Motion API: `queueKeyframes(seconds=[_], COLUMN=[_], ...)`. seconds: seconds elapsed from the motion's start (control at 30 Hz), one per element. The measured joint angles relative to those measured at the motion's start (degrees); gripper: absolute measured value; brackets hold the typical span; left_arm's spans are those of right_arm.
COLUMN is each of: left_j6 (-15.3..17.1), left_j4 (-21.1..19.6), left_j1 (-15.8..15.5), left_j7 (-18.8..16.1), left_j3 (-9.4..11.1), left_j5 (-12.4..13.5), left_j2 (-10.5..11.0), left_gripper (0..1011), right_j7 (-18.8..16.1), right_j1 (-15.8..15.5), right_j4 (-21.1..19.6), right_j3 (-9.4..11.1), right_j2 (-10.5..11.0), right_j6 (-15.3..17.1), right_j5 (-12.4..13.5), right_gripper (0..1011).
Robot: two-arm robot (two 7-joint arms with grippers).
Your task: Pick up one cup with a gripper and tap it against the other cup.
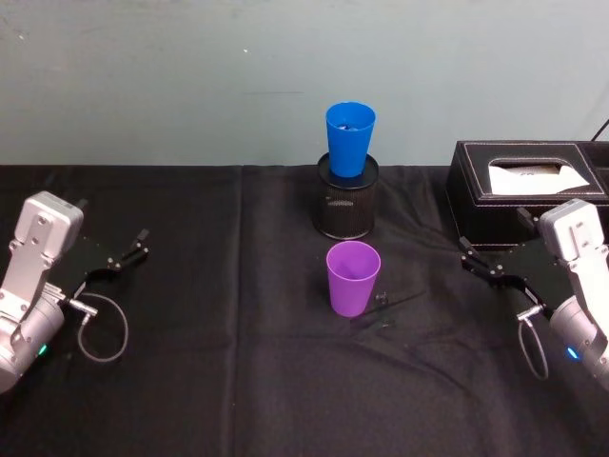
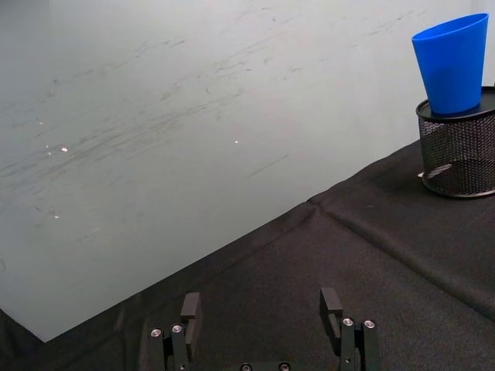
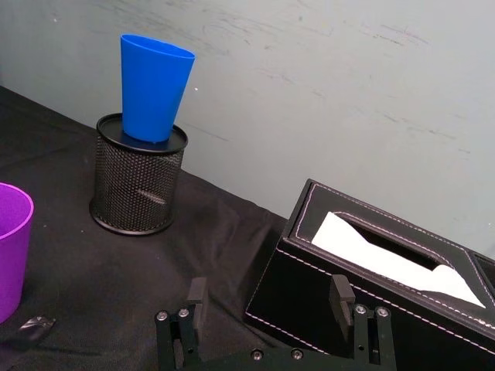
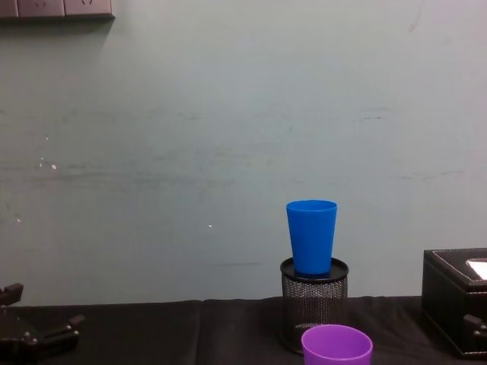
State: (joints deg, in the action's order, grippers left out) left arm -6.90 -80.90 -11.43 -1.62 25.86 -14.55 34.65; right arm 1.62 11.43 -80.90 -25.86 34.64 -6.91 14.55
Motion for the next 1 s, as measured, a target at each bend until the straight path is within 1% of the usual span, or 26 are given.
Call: queueKeyframes(seconds=[0.57,0.63,0.7,0.73,0.83,0.87,0.9,0.93,1.0], left_j6=[0.0,0.0,0.0,0.0,0.0,0.0,0.0,0.0,0.0], left_j4=[0.0,0.0,0.0,0.0,0.0,0.0,0.0,0.0,0.0], left_j1=[0.0,0.0,0.0,0.0,0.0,0.0,0.0,0.0,0.0], left_j7=[0.0,0.0,0.0,0.0,0.0,0.0,0.0,0.0,0.0], left_j3=[0.0,0.0,0.0,0.0,0.0,0.0,0.0,0.0,0.0], left_j5=[0.0,0.0,0.0,0.0,0.0,0.0,0.0,0.0,0.0], left_j2=[0.0,0.0,0.0,0.0,0.0,0.0,0.0,0.0,0.0], left_gripper=[1000,1000,1000,1000,1000,1000,1000,1000,1000], right_j7=[0.0,-0.37,-1.42,-2.65,-4.96,-6.93,-7.86,-9.53,-11.54], right_j1=[0.0,-0.07,-0.37,-0.73,-1.24,-1.53,-1.69,-1.97,-2.2], right_j4=[0.0,0.04,0.32,0.7,1.42,1.88,2.06,2.32,2.52], right_j3=[0.0,0.07,-0.02,-0.24,-0.5,-0.6,-0.65,-0.82,-1.03], right_j2=[0.0,-0.34,-1.04,-2.04,-3.44,-4.31,-4.77,-5.58,-6.36], right_j6=[0.0,-0.17,-0.79,-1.62,-3.16,-4.12,-4.49,-5.05,-5.5], right_j5=[0.0,0.23,0.82,1.61,3.22,4.72,5.43,6.69,8.08], right_gripper=[1003,1003,1003,1003,1003,1003,1003,1003,1003])
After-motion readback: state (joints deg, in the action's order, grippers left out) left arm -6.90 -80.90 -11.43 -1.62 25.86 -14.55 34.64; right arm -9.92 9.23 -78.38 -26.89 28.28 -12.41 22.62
